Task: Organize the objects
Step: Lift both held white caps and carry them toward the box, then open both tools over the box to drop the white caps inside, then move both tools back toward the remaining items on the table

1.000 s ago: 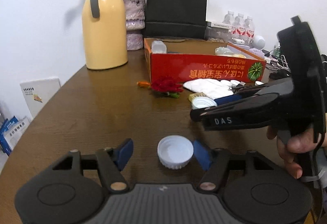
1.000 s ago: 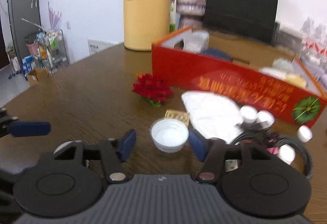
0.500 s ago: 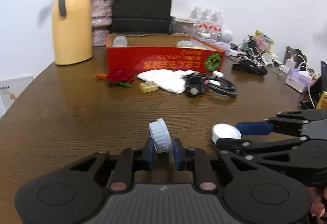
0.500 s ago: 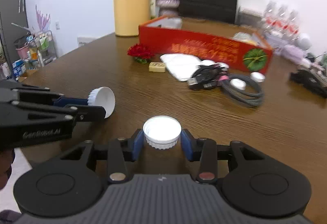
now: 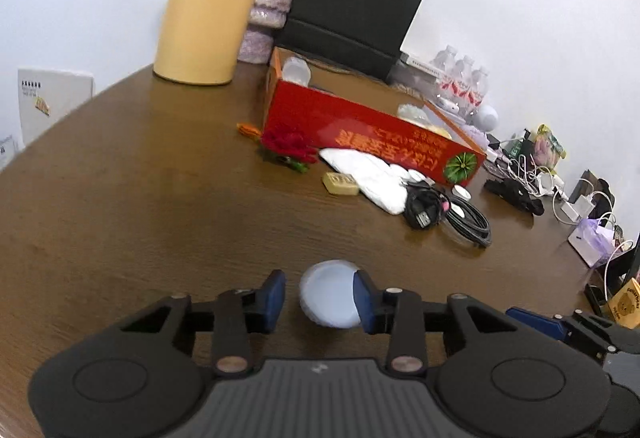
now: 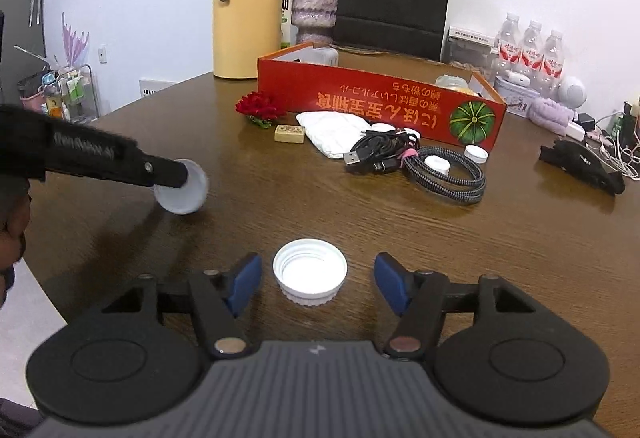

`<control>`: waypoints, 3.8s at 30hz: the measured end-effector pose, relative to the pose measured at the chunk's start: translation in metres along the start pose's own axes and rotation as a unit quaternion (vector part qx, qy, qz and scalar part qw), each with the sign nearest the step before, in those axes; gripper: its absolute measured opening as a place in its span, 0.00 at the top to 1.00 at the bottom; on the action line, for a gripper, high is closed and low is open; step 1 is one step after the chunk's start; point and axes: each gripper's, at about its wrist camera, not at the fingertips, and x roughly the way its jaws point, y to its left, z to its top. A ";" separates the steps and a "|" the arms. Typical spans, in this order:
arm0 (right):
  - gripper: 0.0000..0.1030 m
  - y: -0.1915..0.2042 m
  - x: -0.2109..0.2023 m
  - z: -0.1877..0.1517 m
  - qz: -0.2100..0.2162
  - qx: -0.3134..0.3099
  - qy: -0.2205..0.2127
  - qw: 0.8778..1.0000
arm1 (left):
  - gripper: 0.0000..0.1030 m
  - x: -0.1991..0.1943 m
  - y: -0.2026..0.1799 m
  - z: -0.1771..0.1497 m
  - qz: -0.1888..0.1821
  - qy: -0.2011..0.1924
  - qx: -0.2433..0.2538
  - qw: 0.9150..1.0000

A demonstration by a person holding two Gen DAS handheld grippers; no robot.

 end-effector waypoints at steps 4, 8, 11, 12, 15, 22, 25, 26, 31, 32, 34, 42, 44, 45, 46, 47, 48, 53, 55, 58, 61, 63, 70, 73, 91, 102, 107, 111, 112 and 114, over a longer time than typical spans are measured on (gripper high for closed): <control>0.37 0.000 0.001 -0.001 0.005 -0.002 0.005 1.000 | 0.56 -0.004 -0.017 -0.007 0.015 -0.018 0.084 0.996; 0.41 0.000 0.002 -0.004 0.010 0.002 0.010 1.000 | 0.51 0.006 -0.023 -0.009 0.009 -0.011 0.094 0.995; 0.45 -0.004 0.003 -0.005 0.011 0.009 0.011 1.000 | 0.49 0.017 -0.027 -0.008 0.017 -0.012 0.109 0.994; 0.49 -0.005 0.004 -0.005 0.011 0.011 0.014 1.000 | 0.49 0.019 -0.028 -0.007 0.020 -0.011 0.114 0.993; 0.58 -0.009 0.006 -0.005 0.018 0.023 0.015 0.999 | 0.50 0.031 -0.029 -0.002 0.028 -0.009 0.122 0.992; 0.60 -0.016 0.020 0.003 0.015 0.027 0.012 0.999 | 0.68 0.045 -0.029 0.006 0.028 0.007 0.115 0.993; 0.60 -0.020 0.027 0.010 0.013 0.032 0.010 0.999 | 0.68 0.045 -0.031 0.008 0.027 0.004 0.118 0.993; 0.60 -0.022 0.029 0.012 0.011 0.034 0.008 0.999 | 0.68 0.044 -0.032 0.010 0.025 0.002 0.118 0.993; 0.60 -0.034 0.029 0.030 0.013 0.043 -0.014 0.999 | 0.68 0.028 -0.041 0.022 0.013 -0.025 0.119 0.992; 0.60 -0.039 0.030 0.036 0.019 0.046 -0.019 0.999 | 0.68 0.026 -0.042 0.027 0.002 -0.031 0.123 0.992; 0.60 -0.047 0.032 0.050 0.027 0.045 -0.030 0.998 | 0.68 0.029 -0.044 0.037 -0.021 -0.033 0.129 0.991; 0.60 -0.089 0.070 0.123 0.035 0.038 -0.040 0.998 | 0.68 0.062 -0.056 0.110 -0.029 -0.044 0.164 0.985; 0.60 -0.099 0.084 0.144 0.027 0.040 -0.045 0.998 | 0.68 0.076 -0.059 0.137 -0.018 -0.055 0.167 0.984; 0.60 -0.104 0.093 0.155 0.028 0.041 -0.044 0.998 | 0.68 0.085 -0.060 0.151 -0.012 -0.057 0.166 0.984; 0.60 -0.111 0.103 0.167 0.028 0.044 -0.045 0.998 | 0.68 0.097 -0.062 0.168 -0.015 -0.052 0.159 0.986; 0.60 -0.116 0.112 0.177 0.028 0.047 -0.044 0.998 | 0.68 0.109 -0.063 0.184 -0.020 -0.046 0.146 0.988; 0.60 -0.124 0.123 0.189 0.027 0.050 -0.042 0.997 | 0.68 0.122 -0.064 0.199 -0.024 -0.036 0.134 0.990; 0.59 -0.173 0.201 0.247 0.015 0.111 -0.003 0.994 | 0.68 0.206 -0.088 0.249 0.016 -0.022 0.154 0.988; 0.59 -0.191 0.241 0.262 0.012 0.139 0.029 0.990 | 0.68 0.251 -0.085 0.262 0.004 0.029 0.117 0.993; 0.59 -0.199 0.289 0.269 -0.022 0.136 0.071 0.988 | 0.68 0.300 -0.084 0.270 0.011 0.072 0.096 0.993; 0.57 -0.207 0.322 0.266 -0.033 0.147 0.100 0.984 | 0.68 0.339 -0.080 0.271 0.033 0.131 0.095 0.986; 0.41 -0.209 0.331 0.261 -0.037 0.157 0.101 0.982 | 0.65 0.339 -0.078 0.272 0.034 0.119 0.099 0.987; 0.13 -0.199 0.316 0.254 -0.014 0.153 0.086 0.984 | 0.46 0.320 -0.078 0.257 0.019 0.093 0.155 0.983; 0.13 -0.199 0.300 0.256 0.001 0.162 0.075 0.984 | 0.46 0.315 -0.081 0.261 0.024 0.083 0.157 0.984; 0.00 -0.096 0.016 0.129 -0.037 0.073 -0.073 0.994 | 0.20 0.009 -0.075 0.102 0.023 -0.092 0.169 0.981; 0.00 -0.059 -0.050 0.051 -0.093 0.021 -0.053 0.994 | 0.19 -0.054 -0.065 0.017 0.046 -0.069 0.152 0.985; 0.00 -0.067 -0.053 0.048 -0.099 0.045 -0.060 0.992 | 0.19 -0.053 -0.062 0.016 0.058 -0.078 0.141 0.985; 0.00 -0.064 -0.040 0.042 -0.096 0.038 -0.048 0.993 | 0.27 -0.041 -0.060 0.014 0.054 -0.071 0.142 0.986; 0.00 -0.064 -0.036 0.041 -0.094 0.036 -0.046 0.994 | 0.31 -0.035 -0.059 0.014 0.053 -0.064 0.143 0.986; 0.00 -0.064 -0.026 0.041 -0.089 0.034 -0.042 0.995 | 0.34 -0.022 -0.059 0.015 0.053 -0.051 0.144 0.987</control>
